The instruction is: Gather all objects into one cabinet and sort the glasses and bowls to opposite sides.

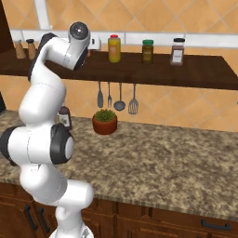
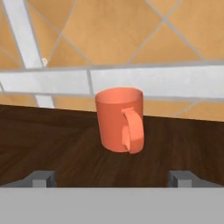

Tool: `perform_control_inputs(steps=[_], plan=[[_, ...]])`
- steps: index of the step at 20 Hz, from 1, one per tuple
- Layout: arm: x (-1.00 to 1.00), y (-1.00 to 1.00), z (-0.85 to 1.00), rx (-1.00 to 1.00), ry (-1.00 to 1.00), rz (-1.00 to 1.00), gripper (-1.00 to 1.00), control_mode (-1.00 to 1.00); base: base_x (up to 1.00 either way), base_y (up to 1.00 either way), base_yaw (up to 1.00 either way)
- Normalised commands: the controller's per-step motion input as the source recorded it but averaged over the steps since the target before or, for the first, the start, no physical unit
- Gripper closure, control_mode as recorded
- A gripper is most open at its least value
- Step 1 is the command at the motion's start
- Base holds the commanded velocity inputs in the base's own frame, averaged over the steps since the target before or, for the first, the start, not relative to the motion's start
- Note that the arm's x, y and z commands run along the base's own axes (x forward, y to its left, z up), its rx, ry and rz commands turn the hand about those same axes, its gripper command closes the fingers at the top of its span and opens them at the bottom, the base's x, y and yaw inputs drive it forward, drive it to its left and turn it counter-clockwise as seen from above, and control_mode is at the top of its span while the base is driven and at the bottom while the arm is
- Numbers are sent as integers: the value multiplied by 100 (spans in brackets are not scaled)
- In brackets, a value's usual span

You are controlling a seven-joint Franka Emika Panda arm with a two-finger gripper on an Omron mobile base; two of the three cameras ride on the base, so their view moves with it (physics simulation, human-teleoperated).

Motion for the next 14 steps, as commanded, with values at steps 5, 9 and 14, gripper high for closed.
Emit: perform_control_inputs(steps=[5, 9, 14], plan=[[42, 0, 0, 0, 0, 0, -100, -100, 0, 0, 0], [41, 0, 0, 0, 0, 0, -100, -100, 0, 0, 0], [26, 0, 0, 0, 0, 0, -100, -100, 0, 0, 0]])
